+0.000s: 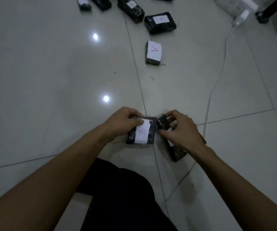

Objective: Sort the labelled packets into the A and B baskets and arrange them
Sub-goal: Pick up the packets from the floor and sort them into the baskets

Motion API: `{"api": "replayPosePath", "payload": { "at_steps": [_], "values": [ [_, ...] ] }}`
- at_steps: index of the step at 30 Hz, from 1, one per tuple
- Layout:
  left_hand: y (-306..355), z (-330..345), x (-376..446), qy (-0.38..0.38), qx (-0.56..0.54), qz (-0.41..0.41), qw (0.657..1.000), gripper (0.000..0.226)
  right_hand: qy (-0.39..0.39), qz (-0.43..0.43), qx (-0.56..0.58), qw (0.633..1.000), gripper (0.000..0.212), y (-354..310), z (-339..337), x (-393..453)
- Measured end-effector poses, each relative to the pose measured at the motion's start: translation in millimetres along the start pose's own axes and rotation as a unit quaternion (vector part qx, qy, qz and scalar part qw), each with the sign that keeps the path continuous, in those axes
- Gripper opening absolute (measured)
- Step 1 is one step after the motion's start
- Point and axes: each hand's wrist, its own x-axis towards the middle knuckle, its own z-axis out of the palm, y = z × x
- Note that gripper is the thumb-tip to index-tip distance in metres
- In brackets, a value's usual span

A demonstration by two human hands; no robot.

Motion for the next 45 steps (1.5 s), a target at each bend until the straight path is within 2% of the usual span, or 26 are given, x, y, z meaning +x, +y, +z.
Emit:
{"api": "replayPosePath", "payload": {
  "at_steps": [3,7,13,15,20,25,28,34,38,41,43,45],
  "values": [
    [-0.9,-33.4,-3.7,0.041,-0.062,-0.006,0.997,0.010,0.001,-0.014,0.068,0.998,0.043,-29.1,-3.5,22.4],
    [-5.4,-81.0,-14.3,0.127,-0.124,0.003,0.984,0.011,-0.029,-0.065,0.098,0.993,0.042,-86.6,5.8,65.2],
    [-25.8,-172.4,-59.2,0.302,-0.182,0.048,0.935,0.009,-0.090,-0.180,0.117,0.973,0.048,-213.4,39.7,118.9],
    [-35.6,-206.5,-86.1,0.382,-0.206,0.055,0.899,0.006,-0.119,-0.225,0.119,0.960,0.049,-264.5,55.7,124.9],
    [-73.1,-279.9,-174.5,0.591,-0.251,0.063,0.764,0.005,-0.181,-0.350,0.125,0.911,0.047,-398.1,103.0,105.0],
    [-115.6,-304.1,-265.5,0.711,-0.264,0.039,0.651,0.008,-0.247,-0.473,0.124,0.837,0.052,-502.0,152.1,45.7],
    [-139.0,-301.7,-305.5,0.747,-0.273,0.016,0.605,0.007,-0.266,-0.525,0.118,0.800,0.051,-544.5,182.0,5.2],
    [-175.0,-282.9,-354.8,0.747,-0.298,-0.065,0.591,0.014,-0.298,-0.593,0.055,0.746,0.052,-573.2,236.1,-48.9],
    [-188.0,-267.6,-362.4,0.741,-0.267,-0.101,0.608,0.020,-0.278,-0.618,-0.031,0.735,0.065,-560.4,266.8,-57.9],
    [-198.1,-260.5,-364.9,0.728,-0.243,-0.131,0.627,0.022,-0.273,-0.621,-0.073,0.731,0.059,-547.5,277.4,-52.4],
    [-206.2,-256.9,-365.5,0.716,-0.192,-0.168,0.650,0.024,-0.267,-0.634,-0.074,0.722,0.052,-540.0,278.7,-47.8],
    [-212.2,-254.6,-365.1,0.707,-0.077,-0.239,0.661,0.034,-0.261,-0.643,-0.059,0.717,0.048,-533.1,275.9,-44.9]
  ]
}}
